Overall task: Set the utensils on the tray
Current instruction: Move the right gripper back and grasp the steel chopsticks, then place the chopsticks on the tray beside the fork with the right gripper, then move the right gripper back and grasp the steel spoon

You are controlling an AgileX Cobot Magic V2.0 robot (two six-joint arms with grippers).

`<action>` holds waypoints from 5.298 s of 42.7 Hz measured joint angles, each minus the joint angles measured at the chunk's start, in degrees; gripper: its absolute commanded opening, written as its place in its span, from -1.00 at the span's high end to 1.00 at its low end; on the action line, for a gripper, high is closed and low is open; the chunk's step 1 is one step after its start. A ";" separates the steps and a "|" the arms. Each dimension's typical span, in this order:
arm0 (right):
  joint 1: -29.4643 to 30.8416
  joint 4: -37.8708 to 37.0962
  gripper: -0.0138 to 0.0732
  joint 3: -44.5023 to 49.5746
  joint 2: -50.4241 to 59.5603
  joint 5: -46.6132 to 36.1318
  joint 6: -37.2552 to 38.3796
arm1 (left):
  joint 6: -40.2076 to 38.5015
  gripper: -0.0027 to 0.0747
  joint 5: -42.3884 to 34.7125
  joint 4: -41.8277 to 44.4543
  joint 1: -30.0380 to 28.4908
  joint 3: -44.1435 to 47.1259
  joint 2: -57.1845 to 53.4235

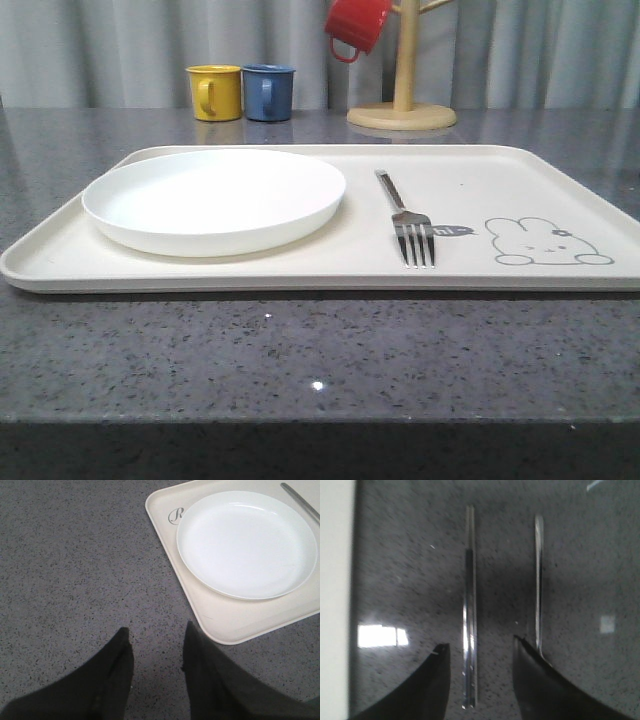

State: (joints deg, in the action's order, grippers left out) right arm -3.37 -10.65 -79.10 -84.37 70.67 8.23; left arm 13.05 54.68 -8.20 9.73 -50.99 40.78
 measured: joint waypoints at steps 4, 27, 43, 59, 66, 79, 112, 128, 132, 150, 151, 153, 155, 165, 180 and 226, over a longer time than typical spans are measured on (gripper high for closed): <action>4.92 2.69 -0.08 2.70 -0.99 0.13 -4.29 | 0.00 0.32 0.00 0.00 0.00 0.00 0.00; 6.87 7.96 -0.08 4.49 -8.92 -3.57 -10.66 | 0.00 0.32 0.00 0.00 0.00 0.00 0.00; 6.87 10.65 -0.08 4.49 -11.92 -5.33 -11.34 | 0.00 0.32 0.00 0.00 0.00 0.00 0.00; 7.01 10.25 0.62 4.49 -12.03 -5.23 -11.32 | 0.00 0.32 0.00 0.00 0.00 0.00 0.00; 7.01 10.25 0.67 4.49 -12.03 -5.11 -11.32 | 0.00 0.32 0.00 0.00 0.00 0.00 0.00; 6.02 16.49 0.67 -1.09 -10.46 -1.00 -11.06 | 0.00 0.32 0.00 0.00 0.00 0.00 0.00; -16.36 22.12 0.67 -7.76 -15.54 -0.03 9.93 | 0.00 0.32 0.00 0.00 0.00 0.00 0.00; -16.36 22.50 0.67 -7.76 -19.13 -0.88 12.22 | 0.00 0.32 0.00 0.00 0.00 0.00 0.00; -16.36 22.59 0.67 -7.76 -19.13 -1.45 12.90 | 0.00 0.32 0.00 0.00 0.00 0.00 0.00; -16.36 22.26 0.66 -7.76 -19.71 -3.17 13.06 | 0.00 0.32 0.00 0.00 0.00 0.00 0.00; -16.36 22.16 0.66 -7.76 -19.94 -2.86 13.06 | 0.00 0.32 0.00 0.00 0.00 0.00 0.00; -16.36 22.16 0.66 -7.76 -20.36 -2.48 13.06 | 0.00 0.32 0.00 0.00 0.00 0.00 0.00; -16.36 22.16 0.64 -7.90 -20.46 -2.23 13.06 | 0.00 0.32 0.00 0.00 0.00 0.00 0.00; -16.36 22.14 -0.04 -8.08 -20.58 -1.95 13.06 | 0.00 0.32 0.00 0.00 0.00 0.00 0.00; -16.39 20.93 -0.08 -8.21 -17.31 -0.99 8.76 | 0.00 0.32 0.00 0.00 0.00 0.00 0.00; 17.08 7.74 -0.08 -0.77 -9.31 0.17 -14.17 | 0.00 0.32 0.00 0.00 0.00 0.00 0.00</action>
State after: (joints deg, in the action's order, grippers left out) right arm 13.71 -2.91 -79.87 -93.67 70.83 -5.94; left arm 13.05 54.68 -8.20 9.73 -50.99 40.78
